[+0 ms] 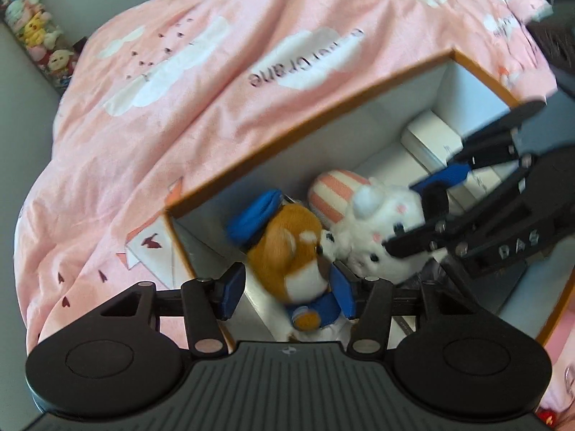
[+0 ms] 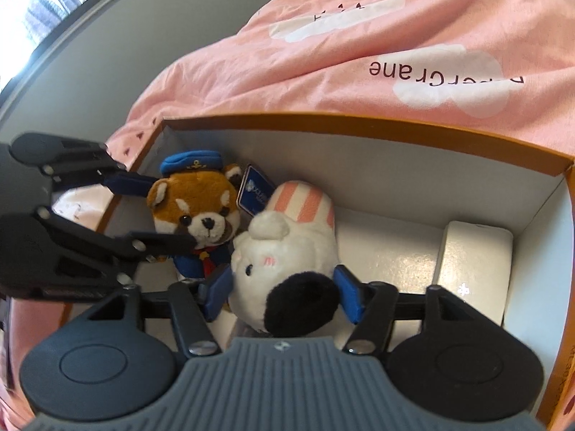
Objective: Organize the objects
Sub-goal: 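Lower the plush toys into the orange box and open both grippers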
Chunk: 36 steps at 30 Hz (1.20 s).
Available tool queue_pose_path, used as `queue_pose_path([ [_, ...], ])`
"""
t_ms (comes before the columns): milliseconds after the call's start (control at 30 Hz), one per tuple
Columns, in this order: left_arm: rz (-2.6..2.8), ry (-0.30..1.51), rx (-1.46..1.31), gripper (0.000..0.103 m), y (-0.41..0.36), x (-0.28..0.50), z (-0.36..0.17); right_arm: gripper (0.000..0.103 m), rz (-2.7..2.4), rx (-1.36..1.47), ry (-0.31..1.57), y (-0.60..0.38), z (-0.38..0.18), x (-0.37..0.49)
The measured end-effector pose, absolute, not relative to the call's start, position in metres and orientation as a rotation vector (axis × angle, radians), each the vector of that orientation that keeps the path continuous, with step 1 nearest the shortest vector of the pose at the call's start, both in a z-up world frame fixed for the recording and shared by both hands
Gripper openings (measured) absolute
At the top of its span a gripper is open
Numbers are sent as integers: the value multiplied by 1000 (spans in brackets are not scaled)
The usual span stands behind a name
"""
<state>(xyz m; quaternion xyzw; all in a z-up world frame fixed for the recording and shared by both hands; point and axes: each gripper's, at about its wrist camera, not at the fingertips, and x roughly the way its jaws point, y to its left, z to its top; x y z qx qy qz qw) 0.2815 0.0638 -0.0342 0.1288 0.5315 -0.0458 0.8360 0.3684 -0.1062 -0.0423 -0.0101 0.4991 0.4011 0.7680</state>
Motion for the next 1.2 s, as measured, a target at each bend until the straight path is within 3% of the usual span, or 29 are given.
queue_pose_path([
  [100,-81,1091,248,60,68,281,-26,56,880,-24,1077,-102,-46,368],
  [167,-90,1071,254,46,67,281,-23,55,897,-34,1066,-97,-46,366],
  [367,-48,1064,364,32,61,289,-39,54,941,-82,1034,-81,-44,362],
  [633,-31,1048,336,32,68,291,-42,56,914,-15,1088,-78,-49,370],
  [933,-47,953,149,34,81,272,-24,68,889,-71,1043,-84,-43,362],
  [1000,-48,925,112,39,82,265,-16,74,875,-73,1036,-86,-40,361],
  [1200,-59,851,19,48,79,237,5,75,868,-66,997,-93,-26,354],
])
